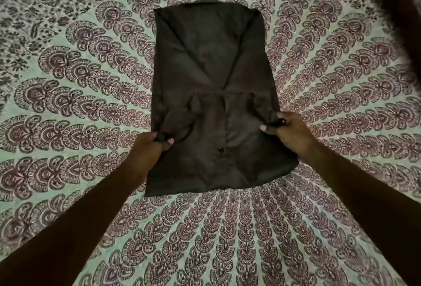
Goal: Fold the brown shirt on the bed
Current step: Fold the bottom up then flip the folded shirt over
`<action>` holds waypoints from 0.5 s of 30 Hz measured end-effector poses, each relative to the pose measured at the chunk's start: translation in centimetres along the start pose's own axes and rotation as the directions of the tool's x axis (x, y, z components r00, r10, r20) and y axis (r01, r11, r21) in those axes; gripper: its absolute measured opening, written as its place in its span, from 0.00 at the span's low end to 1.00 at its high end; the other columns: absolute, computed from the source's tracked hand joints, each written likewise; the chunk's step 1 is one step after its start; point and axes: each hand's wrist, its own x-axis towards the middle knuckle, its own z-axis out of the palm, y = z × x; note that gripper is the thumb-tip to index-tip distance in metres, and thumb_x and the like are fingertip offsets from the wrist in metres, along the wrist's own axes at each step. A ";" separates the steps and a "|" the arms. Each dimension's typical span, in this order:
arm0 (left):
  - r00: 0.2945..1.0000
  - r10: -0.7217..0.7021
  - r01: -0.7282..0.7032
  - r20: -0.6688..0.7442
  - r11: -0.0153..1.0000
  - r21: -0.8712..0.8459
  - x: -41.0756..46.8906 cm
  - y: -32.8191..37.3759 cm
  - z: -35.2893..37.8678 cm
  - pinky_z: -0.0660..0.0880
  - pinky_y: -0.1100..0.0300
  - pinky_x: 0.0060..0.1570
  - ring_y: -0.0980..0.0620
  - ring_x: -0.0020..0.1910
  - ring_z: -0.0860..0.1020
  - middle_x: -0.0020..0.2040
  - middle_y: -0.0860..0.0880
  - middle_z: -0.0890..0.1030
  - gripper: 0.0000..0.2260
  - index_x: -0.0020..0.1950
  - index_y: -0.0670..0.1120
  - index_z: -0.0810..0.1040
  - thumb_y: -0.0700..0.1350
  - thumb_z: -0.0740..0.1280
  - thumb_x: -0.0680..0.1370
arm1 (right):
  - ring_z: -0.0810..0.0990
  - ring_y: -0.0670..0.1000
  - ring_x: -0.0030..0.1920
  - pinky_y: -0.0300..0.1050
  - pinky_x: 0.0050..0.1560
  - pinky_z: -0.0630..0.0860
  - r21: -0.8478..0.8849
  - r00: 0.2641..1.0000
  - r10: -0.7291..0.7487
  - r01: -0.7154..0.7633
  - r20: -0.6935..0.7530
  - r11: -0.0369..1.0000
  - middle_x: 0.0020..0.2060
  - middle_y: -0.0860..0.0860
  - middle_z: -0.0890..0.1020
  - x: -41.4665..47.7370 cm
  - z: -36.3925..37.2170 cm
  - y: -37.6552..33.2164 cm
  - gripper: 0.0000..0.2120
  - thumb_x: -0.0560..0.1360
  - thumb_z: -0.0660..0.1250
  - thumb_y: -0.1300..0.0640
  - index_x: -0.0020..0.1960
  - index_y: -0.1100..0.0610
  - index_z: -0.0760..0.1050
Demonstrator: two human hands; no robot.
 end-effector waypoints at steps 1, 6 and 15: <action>1.000 -0.002 0.002 -0.015 1.000 0.000 0.2 0.0 0.0 0.79 0.55 0.53 0.44 0.50 0.84 0.53 0.41 0.86 0.04 0.52 0.43 0.84 0.42 0.71 0.80 | 0.85 0.49 0.47 0.42 0.53 0.81 0.003 1.000 0.001 -0.001 -0.021 1.000 0.45 0.48 0.87 0.3 0.0 -0.2 0.07 0.76 0.75 0.63 0.47 0.51 0.84; 0.985 0.018 -0.009 -0.174 0.999 0.052 0.3 -1.0 0.2 0.76 0.52 0.53 0.45 0.44 0.81 0.43 0.45 0.83 0.14 0.41 0.47 0.80 0.51 0.66 0.83 | 0.84 0.55 0.49 0.49 0.58 0.79 -0.073 0.984 -0.036 0.024 -0.172 0.997 0.47 0.55 0.86 1.7 -0.4 -0.1 0.03 0.80 0.72 0.58 0.49 0.57 0.84; 0.873 0.316 -0.118 -0.371 0.876 0.468 -3.0 -0.9 2.9 0.74 0.46 0.53 0.34 0.59 0.78 0.62 0.38 0.79 0.21 0.69 0.42 0.69 0.48 0.70 0.80 | 0.83 0.61 0.52 0.42 0.48 0.72 -0.260 0.912 -0.123 0.019 -0.390 0.965 0.44 0.56 0.83 0.1 0.0 -0.8 0.10 0.81 0.70 0.54 0.60 0.56 0.76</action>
